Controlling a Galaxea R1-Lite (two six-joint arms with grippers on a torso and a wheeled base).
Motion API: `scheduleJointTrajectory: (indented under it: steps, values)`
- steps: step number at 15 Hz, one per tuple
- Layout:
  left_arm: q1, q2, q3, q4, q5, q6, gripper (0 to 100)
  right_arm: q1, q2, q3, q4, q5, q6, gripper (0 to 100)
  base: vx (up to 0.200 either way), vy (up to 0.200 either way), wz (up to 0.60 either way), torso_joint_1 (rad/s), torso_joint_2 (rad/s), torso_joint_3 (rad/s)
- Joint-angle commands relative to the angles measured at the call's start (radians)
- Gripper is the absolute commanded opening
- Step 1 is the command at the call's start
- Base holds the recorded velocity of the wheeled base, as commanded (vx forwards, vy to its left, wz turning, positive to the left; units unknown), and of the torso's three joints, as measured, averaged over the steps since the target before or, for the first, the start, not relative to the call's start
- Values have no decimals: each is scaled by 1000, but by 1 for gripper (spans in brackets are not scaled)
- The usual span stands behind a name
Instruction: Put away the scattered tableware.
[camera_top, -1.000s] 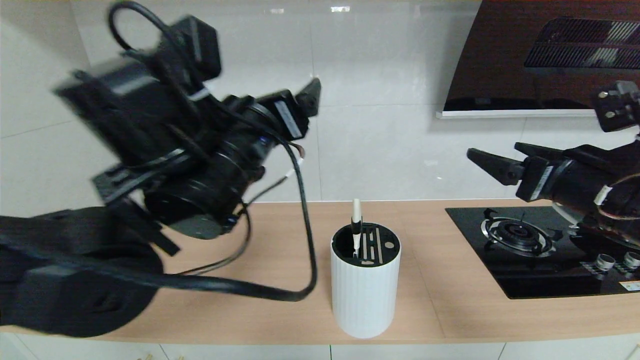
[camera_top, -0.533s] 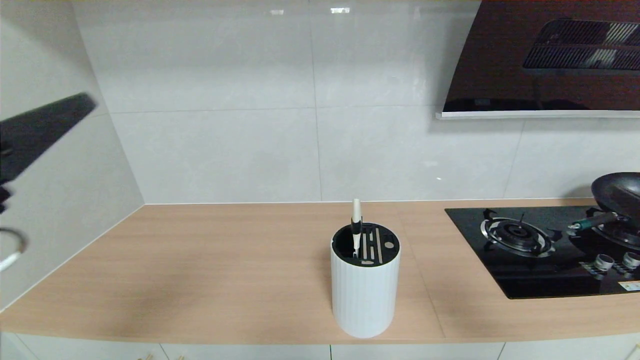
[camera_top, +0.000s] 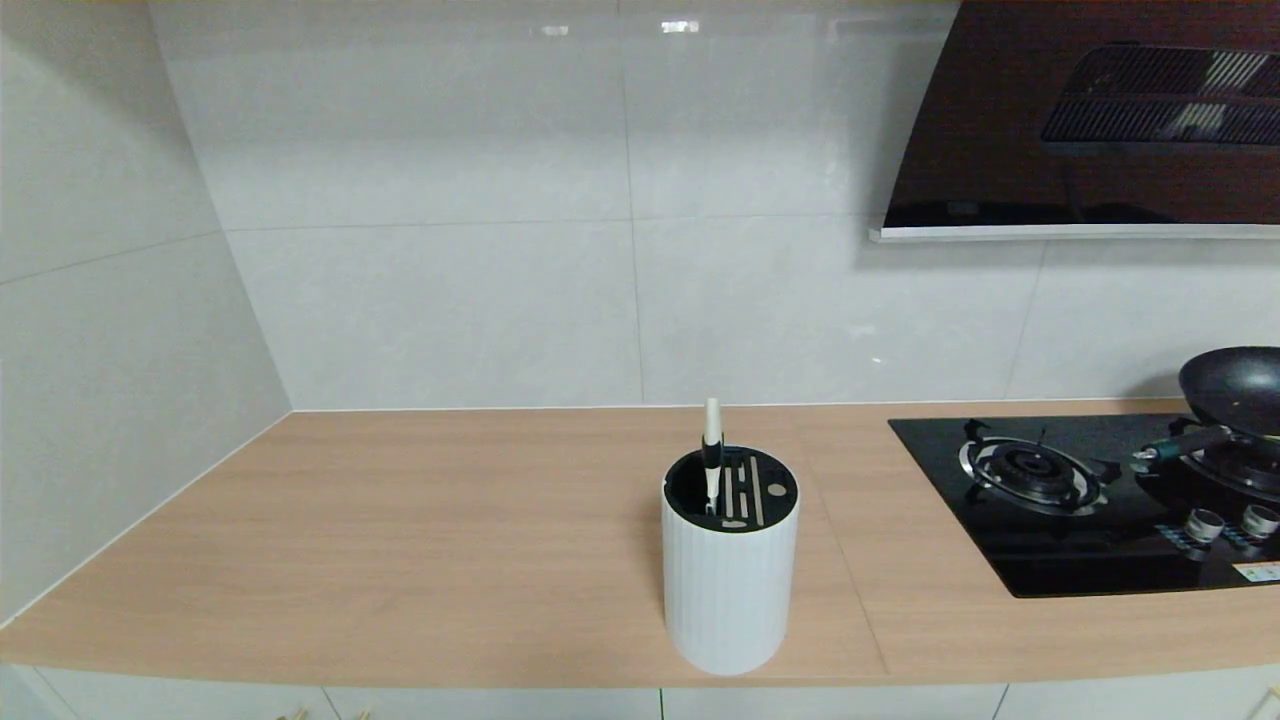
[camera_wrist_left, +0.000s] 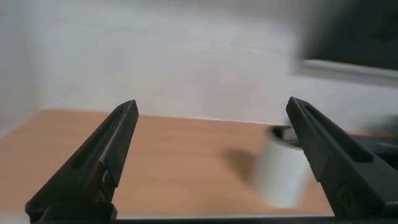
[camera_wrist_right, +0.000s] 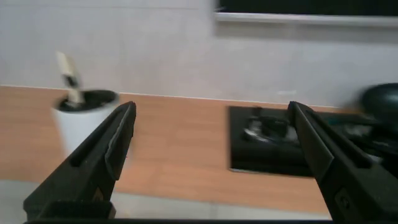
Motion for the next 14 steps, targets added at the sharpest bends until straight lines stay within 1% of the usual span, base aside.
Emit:
scheduleJointTrajectory:
  steps: [1,2,3,4,5,6,7,8,9,10,14]
  values:
    - [77,-80,114,-62,67,36,100,-43,-140,52,2,-33,-43,100,0,0,0,0,0,0]
    - [158,-165,213,-121,63,106,100,-43,-140,110,-38,-107,-42,100,0,0,0,0,0,0]
    - [166,-176,295,-137,60,175,100,-43,-140,167,-73,-116,-42,100,0,0,0,0,0,0]
    - [166,-176,347,-169,77,195,100,-43,-140,218,-101,-114,-42,100,0,0,0,0,0,0]
    - [166,-176,445,-236,72,204,100,-43,-140,247,-81,-110,-25,100,0,0,0,0,0,0]
    - [166,-176,445,-169,38,197,100,-43,-140,245,-31,-93,14,100,0,0,0,0,0,0]
    - [166,-176,439,-86,-26,183,100,-42,-140,245,-29,-65,40,100,0,0,0,0,0,0]
    - [166,-176,440,-91,-54,171,100,-42,-140,245,-21,-45,50,100,0,0,0,0,0,0]
    - [166,-176,445,-81,-150,149,100,-42,-140,244,35,-11,52,100,0,0,0,0,0,0]
    - [166,-176,443,-72,-175,154,100,-42,-140,245,19,-7,41,100,0,0,0,0,0,0]
    - [164,-176,443,-72,-175,154,100,-42,-140,245,17,-1,44,100,0,0,0,0,0,0]
